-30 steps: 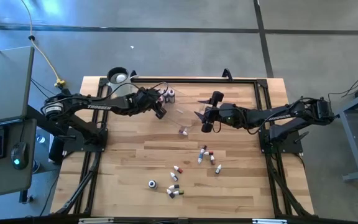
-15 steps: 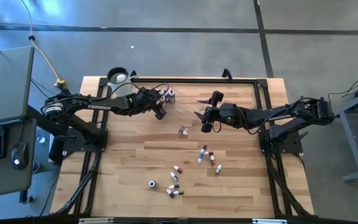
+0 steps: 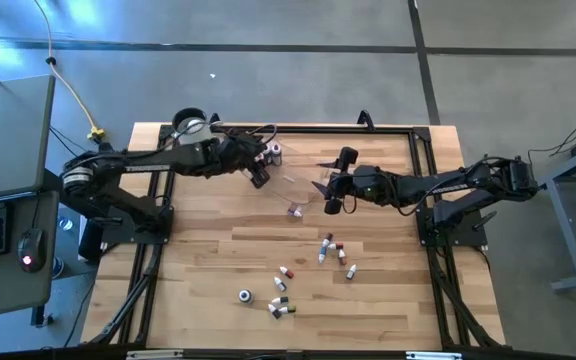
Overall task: Pick & Place food coloring
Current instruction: Put the large blue food coloring bottle into the bin
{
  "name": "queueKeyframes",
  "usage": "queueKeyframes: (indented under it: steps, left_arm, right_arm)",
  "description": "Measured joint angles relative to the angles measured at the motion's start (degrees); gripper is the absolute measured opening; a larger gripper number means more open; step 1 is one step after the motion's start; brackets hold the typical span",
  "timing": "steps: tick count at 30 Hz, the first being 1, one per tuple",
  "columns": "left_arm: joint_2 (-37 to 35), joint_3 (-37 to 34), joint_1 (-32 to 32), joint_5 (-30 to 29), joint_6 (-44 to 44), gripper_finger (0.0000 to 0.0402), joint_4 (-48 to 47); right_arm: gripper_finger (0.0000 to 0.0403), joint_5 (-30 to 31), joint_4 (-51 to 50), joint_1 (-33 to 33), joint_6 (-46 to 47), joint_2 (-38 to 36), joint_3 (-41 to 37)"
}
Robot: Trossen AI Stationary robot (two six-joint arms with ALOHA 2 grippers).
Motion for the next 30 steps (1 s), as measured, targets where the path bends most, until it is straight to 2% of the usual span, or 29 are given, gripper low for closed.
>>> queueKeyframes:
  steps: [5, 9, 13, 15, 17, 20, 26, 30]
  left_arm:
    - [-1.97, 13.38, -3.67, 6.94, 1.16, 0.0188, -20.79]
    - [-1.99, 21.53, -7.51, 16.5, -5.13, 0.0188, -33.27]
    - [-2.17, 22.19, -13.59, 28.54, -6.99, 0.0188, -35.97]
    - [-2.68, 20.48, -18.45, 29.41, -9.4, 0.0188, -35.33]
    - [-2.82, 18.19, -24.71, 25.42, -12.07, 0.0188, -33.49]
    - [-2.67, 13.36, -35.04, 15.81, -15.84, 0.0188, -29.81]
    - [-2.67, -0.43, -55.74, -1.49, -20.96, 0.0188, -5.24]
    - [-2.69, -8.15, -61.96, -9.56, -14.46, 0.0188, 6.72]
  right_arm:
    - [0.0236, -7.29, 0.43, 0.01, 0.01, 0.0, 0.0]
    - [0.0234, -15.25, 2.17, 0.07, 0.69, 0.0, 0.0]
    - [0.0234, -19.3, 4.84, 0.09, 2.69, -0.01, 0.0]
    - [0.0232, -19.26, 4.93, 0.07, 3.53, -0.04, 0.0]
    - [0.023, -19.18, 4.79, 0.07, 3.58, -0.04, 0.0]
    - [0.0227, -19.19, 4.75, 0.07, 3.58, -0.04, 0.0]
    - [0.0222, -19.21, 4.1, 0.07, 3.72, -0.04, 0.0]
    - [0.0222, -19.21, 3.74, 0.07, 5.11, -0.04, 0.0]
